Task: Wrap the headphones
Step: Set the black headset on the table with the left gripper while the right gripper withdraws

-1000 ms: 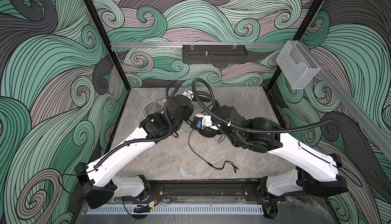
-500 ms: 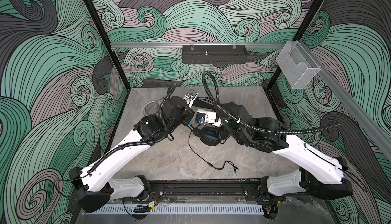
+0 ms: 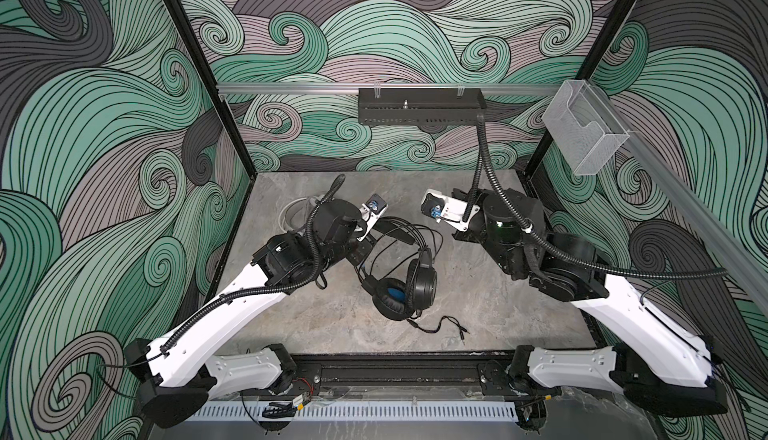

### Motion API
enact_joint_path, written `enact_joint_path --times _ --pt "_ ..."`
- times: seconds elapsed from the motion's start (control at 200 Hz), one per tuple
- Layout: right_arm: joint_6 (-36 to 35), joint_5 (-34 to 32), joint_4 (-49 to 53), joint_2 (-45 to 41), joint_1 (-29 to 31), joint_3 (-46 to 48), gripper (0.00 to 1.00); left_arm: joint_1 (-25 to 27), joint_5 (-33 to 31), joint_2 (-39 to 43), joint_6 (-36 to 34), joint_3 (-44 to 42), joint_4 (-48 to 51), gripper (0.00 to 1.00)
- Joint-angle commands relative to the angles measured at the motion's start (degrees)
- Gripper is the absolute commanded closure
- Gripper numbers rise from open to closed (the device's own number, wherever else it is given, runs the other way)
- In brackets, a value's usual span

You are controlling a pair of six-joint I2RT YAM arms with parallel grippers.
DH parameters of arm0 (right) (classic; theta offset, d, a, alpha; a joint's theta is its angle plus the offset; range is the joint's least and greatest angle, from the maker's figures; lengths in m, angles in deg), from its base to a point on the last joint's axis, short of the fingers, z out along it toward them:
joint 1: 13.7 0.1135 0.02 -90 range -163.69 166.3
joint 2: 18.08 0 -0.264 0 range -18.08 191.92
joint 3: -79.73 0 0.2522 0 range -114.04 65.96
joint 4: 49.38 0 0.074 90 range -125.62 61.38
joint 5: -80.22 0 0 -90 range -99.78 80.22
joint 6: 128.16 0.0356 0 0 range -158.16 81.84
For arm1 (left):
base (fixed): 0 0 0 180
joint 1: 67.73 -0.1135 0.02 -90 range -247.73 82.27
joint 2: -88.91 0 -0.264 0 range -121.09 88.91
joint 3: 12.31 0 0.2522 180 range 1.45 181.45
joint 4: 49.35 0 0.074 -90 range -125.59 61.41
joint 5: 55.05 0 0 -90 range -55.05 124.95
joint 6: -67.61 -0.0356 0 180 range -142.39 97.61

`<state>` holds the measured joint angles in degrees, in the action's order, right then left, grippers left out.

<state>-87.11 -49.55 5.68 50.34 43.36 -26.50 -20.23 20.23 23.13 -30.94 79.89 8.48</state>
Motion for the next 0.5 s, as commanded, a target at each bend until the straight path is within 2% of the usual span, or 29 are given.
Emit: enact_joint_path --times 0.0,0.1,0.25,0.385,0.45,0.495 --pt "6.24 3.52 -2.33 -1.24 -2.37 2.19 0.90 -0.31 2.30 1.44 3.21 2.47 -1.34 1.00" --pt "10.61 8.71 -2.41 -3.88 -3.75 4.75 0.84 -0.31 2.75 1.03 3.54 3.75 -0.54 1.00" --pt "16.50 20.13 -6.67 -10.83 -7.15 14.00 0.57 -0.31 3.79 -0.34 3.37 7.27 2.37 1.00" --pt "24.43 28.07 -11.58 -18.62 -12.20 24.29 0.42 -0.31 5.51 -1.79 4.31 11.39 5.83 1.00" --pt "28.52 33.98 -13.17 -21.85 -15.66 28.09 0.32 -0.31 6.38 -2.29 4.97 13.55 7.42 1.00" --pt "30.93 38.68 -14.05 -23.07 -17.67 30.05 0.29 -0.31 6.91 -2.53 5.27 15.08 8.52 1.00"
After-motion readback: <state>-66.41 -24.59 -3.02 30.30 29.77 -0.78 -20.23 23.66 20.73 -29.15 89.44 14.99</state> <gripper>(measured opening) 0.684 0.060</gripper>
